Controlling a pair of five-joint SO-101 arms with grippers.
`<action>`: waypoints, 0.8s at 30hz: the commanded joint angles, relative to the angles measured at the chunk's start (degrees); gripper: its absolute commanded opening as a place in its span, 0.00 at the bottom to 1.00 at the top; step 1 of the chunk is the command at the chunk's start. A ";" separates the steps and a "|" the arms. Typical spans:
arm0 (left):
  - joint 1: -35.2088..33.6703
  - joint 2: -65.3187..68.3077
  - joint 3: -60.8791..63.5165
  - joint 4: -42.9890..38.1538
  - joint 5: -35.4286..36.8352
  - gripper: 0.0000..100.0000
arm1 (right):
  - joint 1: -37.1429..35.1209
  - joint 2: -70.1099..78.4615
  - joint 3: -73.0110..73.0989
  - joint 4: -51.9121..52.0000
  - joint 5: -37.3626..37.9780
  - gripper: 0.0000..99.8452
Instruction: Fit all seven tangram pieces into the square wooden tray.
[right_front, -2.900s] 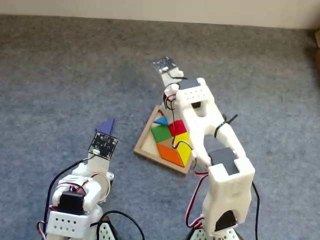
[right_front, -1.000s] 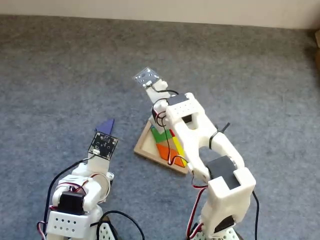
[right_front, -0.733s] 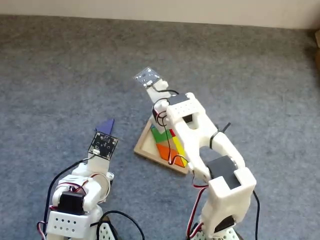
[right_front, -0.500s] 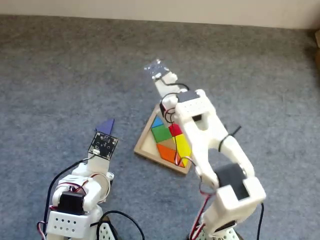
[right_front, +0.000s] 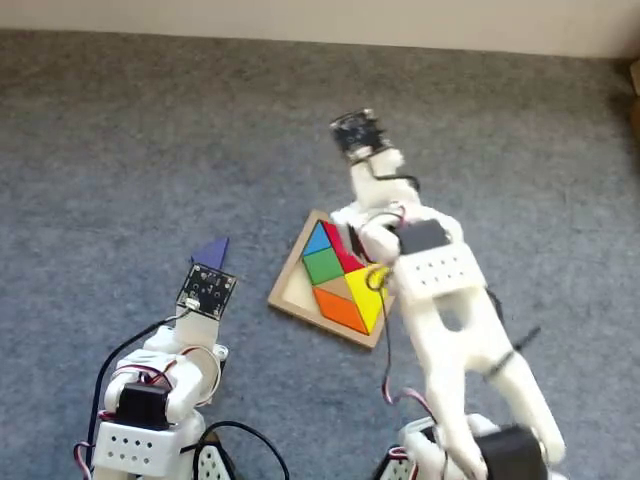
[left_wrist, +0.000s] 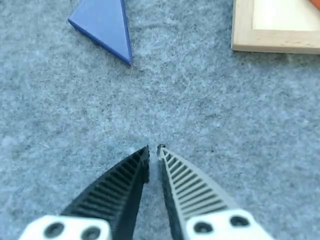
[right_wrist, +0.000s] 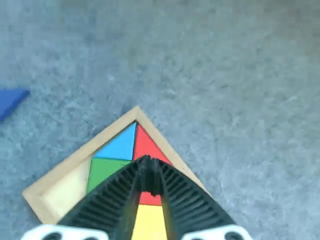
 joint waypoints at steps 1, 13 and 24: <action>0.31 -3.12 1.19 0.18 0.00 0.05 | 2.33 -11.30 1.01 -2.95 -4.31 0.01; 0.31 -3.12 1.19 0.18 0.00 0.05 | 9.45 -39.25 17.10 -4.97 -9.58 0.01; 0.31 -3.12 1.19 0.18 0.00 0.05 | 10.86 -65.89 36.09 -4.97 -9.23 0.01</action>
